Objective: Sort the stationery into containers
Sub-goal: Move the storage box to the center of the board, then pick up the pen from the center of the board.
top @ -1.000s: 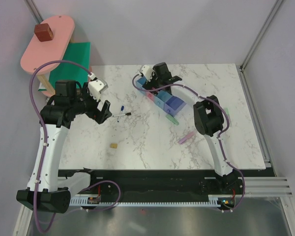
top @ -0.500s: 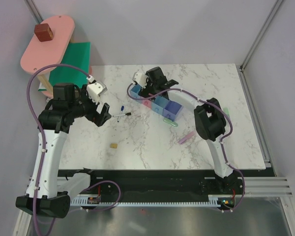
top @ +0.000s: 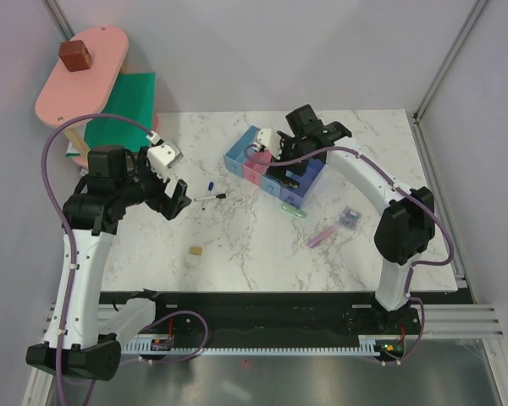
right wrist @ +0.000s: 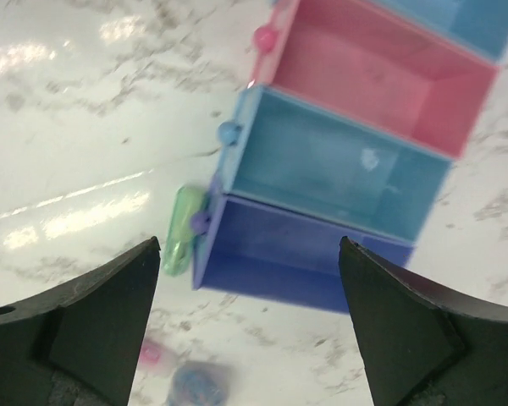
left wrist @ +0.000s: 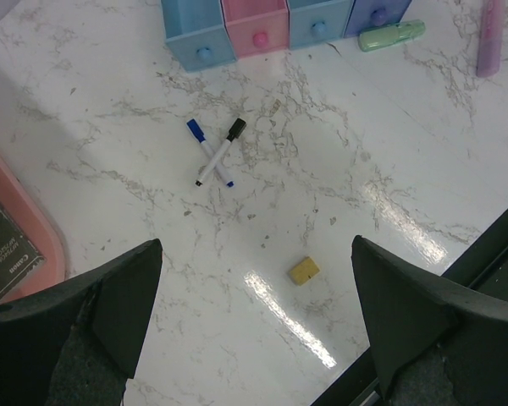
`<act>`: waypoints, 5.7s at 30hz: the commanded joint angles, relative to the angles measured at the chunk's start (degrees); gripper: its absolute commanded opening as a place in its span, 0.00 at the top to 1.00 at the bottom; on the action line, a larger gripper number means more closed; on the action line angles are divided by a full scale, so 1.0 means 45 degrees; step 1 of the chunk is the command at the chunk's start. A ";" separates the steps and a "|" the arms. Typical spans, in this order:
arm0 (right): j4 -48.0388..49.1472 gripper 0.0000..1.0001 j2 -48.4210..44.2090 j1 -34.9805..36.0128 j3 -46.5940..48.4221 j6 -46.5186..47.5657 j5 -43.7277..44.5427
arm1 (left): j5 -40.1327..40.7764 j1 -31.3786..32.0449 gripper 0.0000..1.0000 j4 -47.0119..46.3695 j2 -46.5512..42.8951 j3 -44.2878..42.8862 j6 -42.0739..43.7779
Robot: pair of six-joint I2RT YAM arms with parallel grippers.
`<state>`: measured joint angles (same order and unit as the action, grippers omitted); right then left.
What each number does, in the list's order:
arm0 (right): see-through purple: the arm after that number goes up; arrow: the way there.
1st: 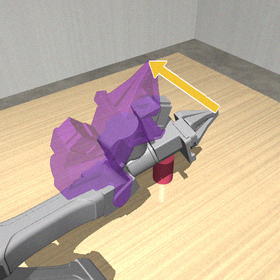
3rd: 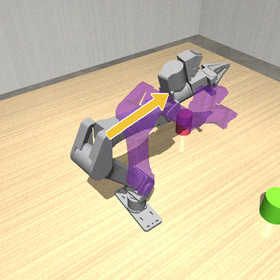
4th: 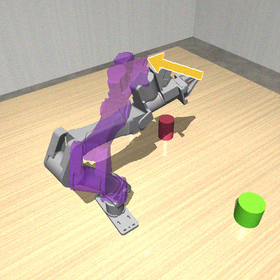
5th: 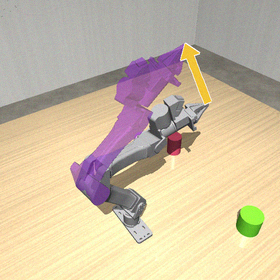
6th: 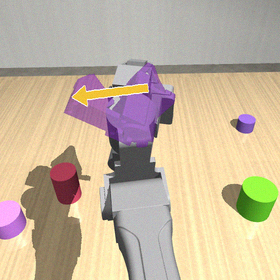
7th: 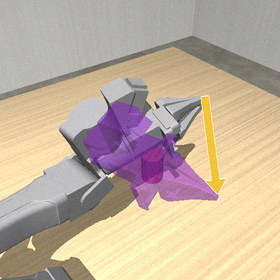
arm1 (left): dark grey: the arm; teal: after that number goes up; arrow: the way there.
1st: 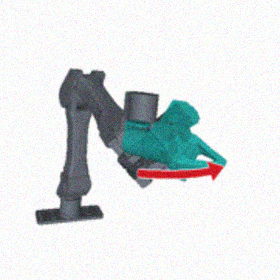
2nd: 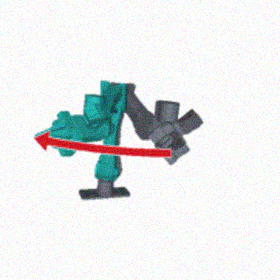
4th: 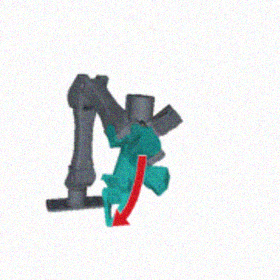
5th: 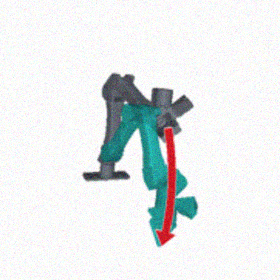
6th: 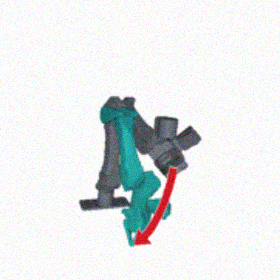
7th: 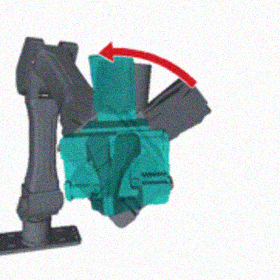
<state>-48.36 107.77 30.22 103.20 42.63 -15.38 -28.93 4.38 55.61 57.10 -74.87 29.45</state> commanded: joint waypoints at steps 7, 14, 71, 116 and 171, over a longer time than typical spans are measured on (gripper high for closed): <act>-0.2011 0.09 0.0251 -0.0523 -0.1369 0.0546 -0.1136 | -0.0369 0.0100 0.00 -0.0113 -0.0384 -0.0472 0.0037; 0.0373 0.08 0.0544 -0.0621 -0.3068 -0.0078 0.0603 | -0.0349 0.0100 0.00 -0.0074 -0.0697 -0.0296 0.0076; 0.8672 0.03 0.4798 -0.0290 0.2827 -0.1271 0.4722 | -0.0194 0.0120 0.00 -0.0250 -0.0326 0.0036 0.0232; 0.5395 0.02 0.3904 0.0179 0.0155 0.0038 0.0487 | 0.0237 0.0120 0.00 -0.0171 -0.0482 0.0232 0.0369; 0.2719 0.02 -0.5296 0.0258 -0.3851 -0.1309 0.5195 | 0.1819 0.0745 0.44 -0.4897 0.9790 0.0759 0.6228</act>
<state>-35.90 86.02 31.27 84.93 37.32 7.66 -22.22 7.14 36.82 99.35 -69.49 53.54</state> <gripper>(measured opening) 0.982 0.578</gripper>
